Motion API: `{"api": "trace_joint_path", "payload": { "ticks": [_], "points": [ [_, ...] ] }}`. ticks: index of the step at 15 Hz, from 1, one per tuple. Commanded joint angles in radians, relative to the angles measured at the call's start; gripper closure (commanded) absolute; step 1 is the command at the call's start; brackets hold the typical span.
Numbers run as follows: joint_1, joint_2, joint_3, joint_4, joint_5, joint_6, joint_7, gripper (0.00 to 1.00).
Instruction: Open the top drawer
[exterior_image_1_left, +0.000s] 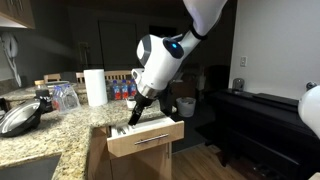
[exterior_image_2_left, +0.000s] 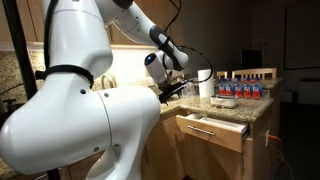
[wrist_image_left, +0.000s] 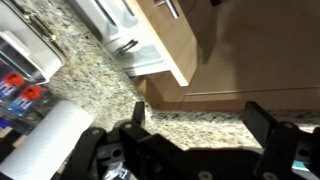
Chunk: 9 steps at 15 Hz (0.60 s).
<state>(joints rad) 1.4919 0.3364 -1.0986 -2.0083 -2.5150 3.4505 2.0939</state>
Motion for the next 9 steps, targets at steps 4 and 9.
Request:
{"api": "trace_joint_path", "payload": {
  "ticks": [4,9],
  "points": [
    [0.071,0.010,-0.086,0.003,0.000,-0.005,0.050,0.00],
    [0.058,0.076,-0.129,0.058,0.025,0.008,0.092,0.00]
  ]
}}
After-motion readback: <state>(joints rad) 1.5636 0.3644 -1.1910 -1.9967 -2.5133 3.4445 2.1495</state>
